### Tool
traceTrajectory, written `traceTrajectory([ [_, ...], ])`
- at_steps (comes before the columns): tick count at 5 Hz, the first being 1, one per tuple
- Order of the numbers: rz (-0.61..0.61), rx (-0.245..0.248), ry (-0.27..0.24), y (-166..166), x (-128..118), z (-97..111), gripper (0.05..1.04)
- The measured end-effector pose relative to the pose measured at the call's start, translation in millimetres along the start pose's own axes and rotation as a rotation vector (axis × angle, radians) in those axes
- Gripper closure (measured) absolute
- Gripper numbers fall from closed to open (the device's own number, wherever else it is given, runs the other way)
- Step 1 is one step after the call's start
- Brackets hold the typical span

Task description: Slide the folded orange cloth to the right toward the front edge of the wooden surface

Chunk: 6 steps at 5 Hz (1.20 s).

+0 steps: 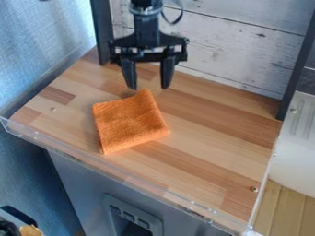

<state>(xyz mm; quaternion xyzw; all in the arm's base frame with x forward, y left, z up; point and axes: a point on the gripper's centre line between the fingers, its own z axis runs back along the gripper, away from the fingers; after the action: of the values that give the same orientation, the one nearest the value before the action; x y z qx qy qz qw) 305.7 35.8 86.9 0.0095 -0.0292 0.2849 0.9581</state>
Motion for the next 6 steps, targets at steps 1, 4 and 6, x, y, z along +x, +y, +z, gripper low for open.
traceTrajectory([
  [1, 0.049, 0.007, 0.003, 1, -6, -8, 0.718],
  [4, 0.116, 0.047, 0.043, 12, -14, -39, 1.021],
  [6, 0.127, 0.069, 0.106, 13, -12, -64, 1.023],
])
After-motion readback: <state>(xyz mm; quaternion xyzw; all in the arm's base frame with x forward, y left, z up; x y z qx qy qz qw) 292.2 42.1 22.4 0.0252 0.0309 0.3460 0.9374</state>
